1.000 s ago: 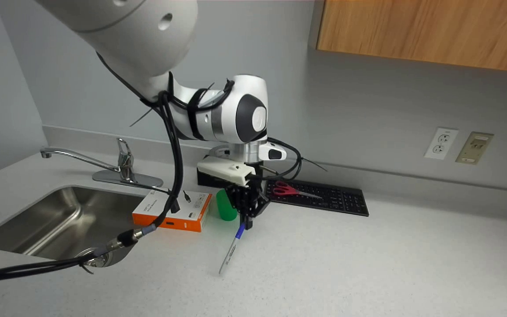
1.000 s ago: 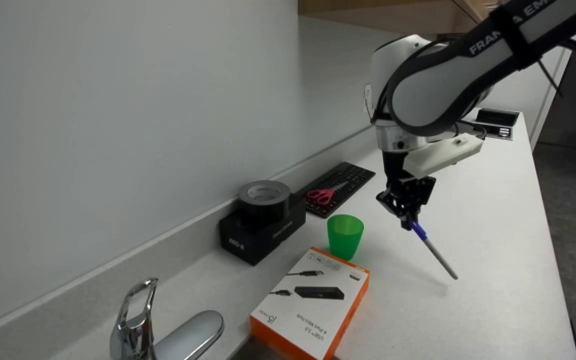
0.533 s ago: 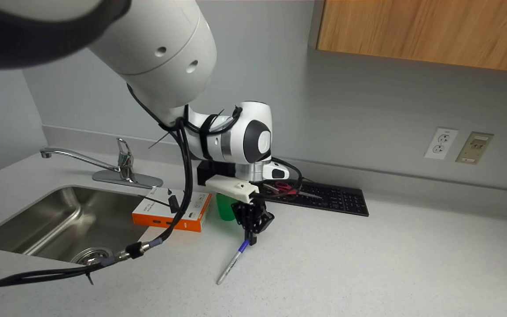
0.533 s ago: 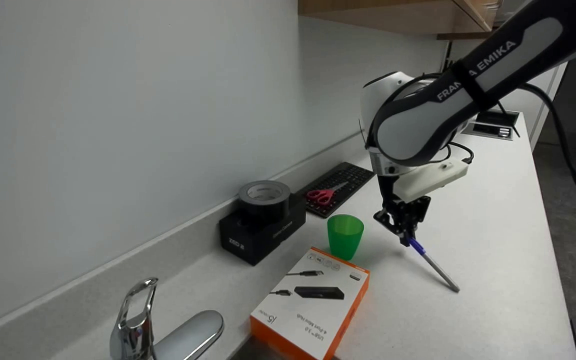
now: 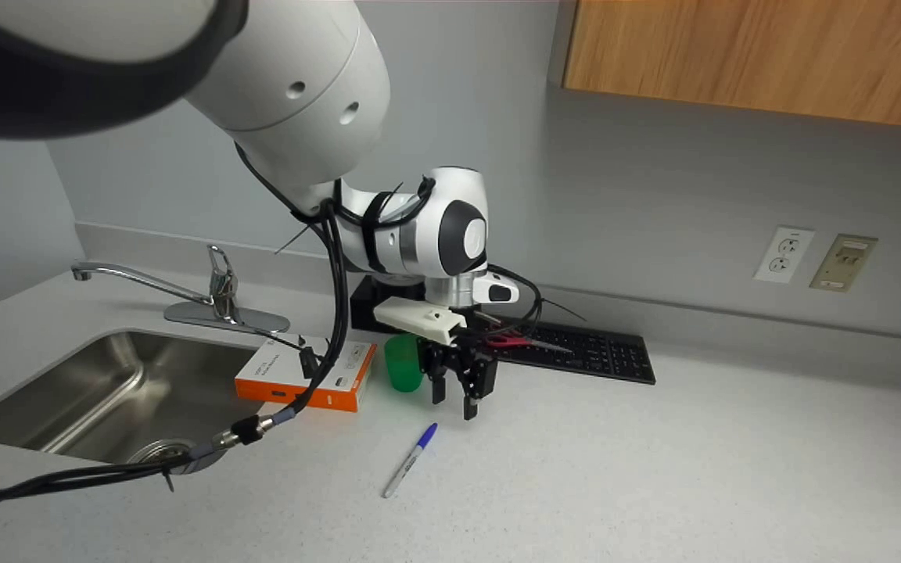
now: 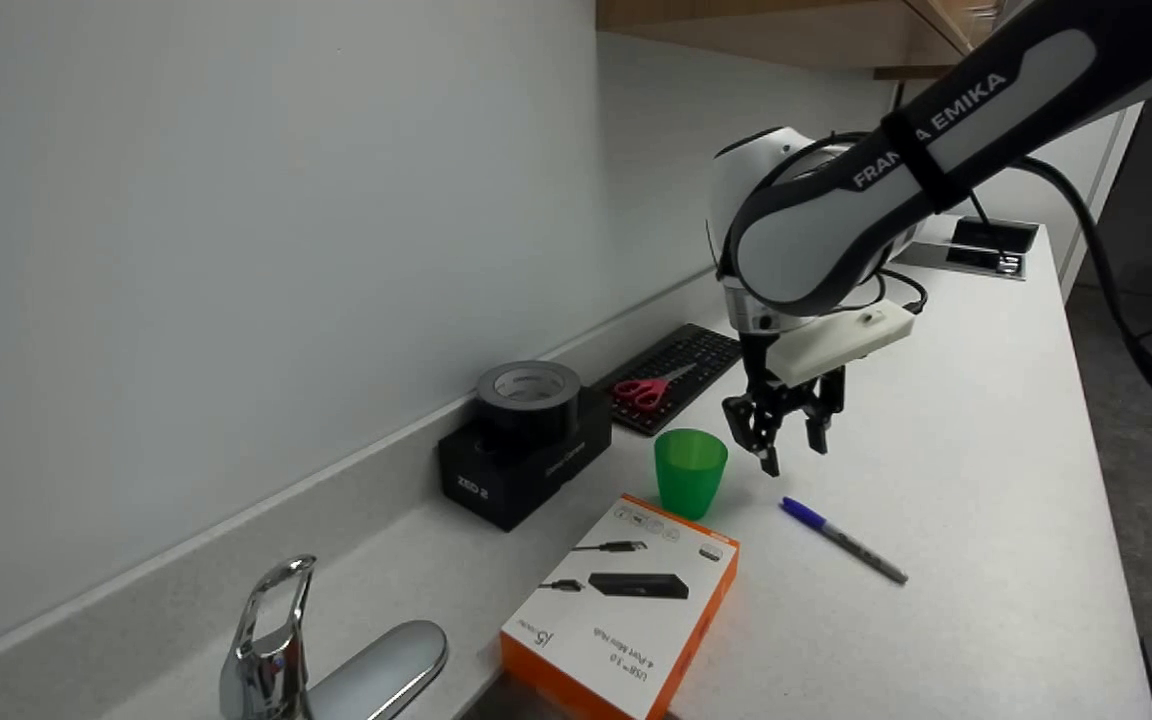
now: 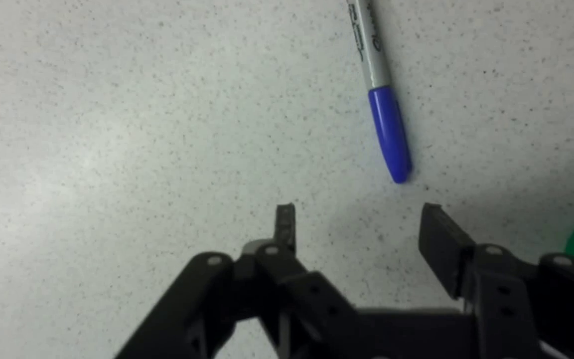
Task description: Put the marker on the counter
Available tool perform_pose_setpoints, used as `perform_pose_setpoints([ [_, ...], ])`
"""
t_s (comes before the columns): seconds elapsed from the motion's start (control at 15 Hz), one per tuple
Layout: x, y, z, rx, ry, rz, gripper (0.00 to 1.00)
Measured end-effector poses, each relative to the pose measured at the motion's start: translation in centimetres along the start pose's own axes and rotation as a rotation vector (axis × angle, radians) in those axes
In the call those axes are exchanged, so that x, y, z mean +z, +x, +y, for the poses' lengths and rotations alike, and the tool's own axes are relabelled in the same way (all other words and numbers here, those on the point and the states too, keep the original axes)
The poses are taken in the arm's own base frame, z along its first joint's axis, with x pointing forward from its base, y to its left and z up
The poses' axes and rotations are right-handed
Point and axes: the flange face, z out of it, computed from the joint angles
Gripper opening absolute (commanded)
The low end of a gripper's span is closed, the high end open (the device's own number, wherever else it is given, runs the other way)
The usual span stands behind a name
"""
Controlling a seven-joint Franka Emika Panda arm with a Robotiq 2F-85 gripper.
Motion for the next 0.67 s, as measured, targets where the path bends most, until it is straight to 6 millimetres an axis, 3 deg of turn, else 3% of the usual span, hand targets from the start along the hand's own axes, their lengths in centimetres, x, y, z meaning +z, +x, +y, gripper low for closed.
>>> perform_pose_setpoints([
  [0.67, -1.3, 0.8, -0.1, 0.004, 0.009, 0.028, 1.0],
])
